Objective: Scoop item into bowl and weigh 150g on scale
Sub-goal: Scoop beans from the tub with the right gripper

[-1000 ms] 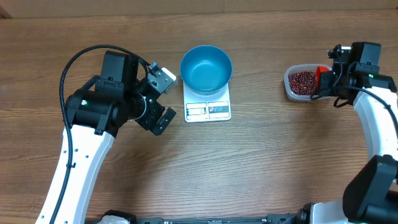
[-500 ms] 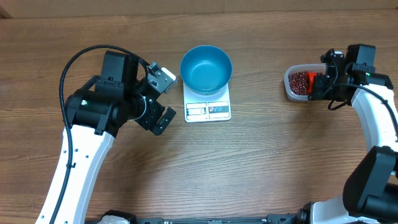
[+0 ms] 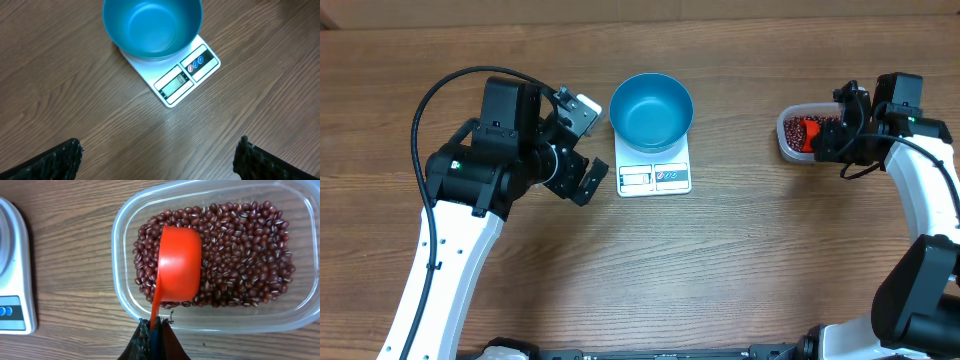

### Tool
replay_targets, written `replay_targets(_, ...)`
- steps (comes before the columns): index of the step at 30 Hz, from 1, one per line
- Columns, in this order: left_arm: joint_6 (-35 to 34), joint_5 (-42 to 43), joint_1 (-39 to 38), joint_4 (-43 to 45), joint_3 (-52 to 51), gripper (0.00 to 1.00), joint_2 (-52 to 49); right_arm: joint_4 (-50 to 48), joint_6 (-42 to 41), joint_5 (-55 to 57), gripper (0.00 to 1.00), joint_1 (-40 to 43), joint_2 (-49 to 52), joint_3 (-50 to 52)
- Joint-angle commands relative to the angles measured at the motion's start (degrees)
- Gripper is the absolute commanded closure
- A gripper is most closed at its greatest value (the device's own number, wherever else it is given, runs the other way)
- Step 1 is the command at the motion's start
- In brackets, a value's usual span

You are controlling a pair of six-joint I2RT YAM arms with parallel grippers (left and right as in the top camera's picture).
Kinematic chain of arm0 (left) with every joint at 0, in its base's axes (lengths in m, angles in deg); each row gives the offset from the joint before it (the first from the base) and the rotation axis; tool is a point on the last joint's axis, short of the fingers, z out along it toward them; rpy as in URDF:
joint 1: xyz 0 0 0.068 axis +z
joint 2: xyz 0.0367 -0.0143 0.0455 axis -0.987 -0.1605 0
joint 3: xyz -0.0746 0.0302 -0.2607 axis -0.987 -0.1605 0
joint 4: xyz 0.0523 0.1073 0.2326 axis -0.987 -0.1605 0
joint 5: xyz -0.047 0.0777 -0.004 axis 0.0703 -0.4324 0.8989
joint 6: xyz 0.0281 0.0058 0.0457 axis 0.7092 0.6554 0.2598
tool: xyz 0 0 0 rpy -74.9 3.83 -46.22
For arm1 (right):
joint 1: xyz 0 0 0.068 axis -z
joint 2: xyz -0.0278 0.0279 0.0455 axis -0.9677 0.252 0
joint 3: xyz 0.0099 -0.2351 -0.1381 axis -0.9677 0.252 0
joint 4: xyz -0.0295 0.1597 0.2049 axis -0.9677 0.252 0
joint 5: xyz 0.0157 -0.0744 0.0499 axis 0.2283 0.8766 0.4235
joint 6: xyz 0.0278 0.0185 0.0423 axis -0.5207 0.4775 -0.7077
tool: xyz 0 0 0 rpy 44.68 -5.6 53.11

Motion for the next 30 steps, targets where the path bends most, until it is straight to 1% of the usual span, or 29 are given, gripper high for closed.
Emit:
replay_targets(1, -0.9, 1.8, 0.0, -0.1, 1.3, 0.00, 0.6, -0.2, -3.7, -3.5, 0.96, 0.2, 1.0, -0.8)
replay_targets(6, -0.9, 1.8, 0.0, -0.7, 1.3, 0.00, 0.5, -0.2, -5.4, -4.1, 0.96, 1.1, 2.2, -0.8)
replay_targets(9, -0.9, 1.8, 0.0, -0.9, 1.3, 0.00, 0.6, -0.3, -6.9, -6.4, 0.96, 2.8, 2.5, -0.8)
replay_targets(16, -0.9, 1.8, 0.0, -1.7, 1.3, 0.00, 0.5, -0.2, -7.4, -19.6, 0.96, 9.1, 2.5, -0.8)
replay_targets(18, -0.9, 1.8, 0.0, -2.0, 1.3, 0.00, 0.5, -0.2, -8.7, -21.7, 0.96, 10.6, 2.5, -0.8)
replay_targets(20, -0.9, 1.8, 0.0, -2.0, 1.3, 0.00, 0.5, -0.3, -9.9, -22.7, 0.96, 11.7, 2.6, -0.8)
replay_targets(30, -0.9, 1.8, 0.0, -2.0, 1.3, 0.00, 0.5, -0.9, -11.0, -27.1, 0.96, 15.6, 5.0, -0.8)
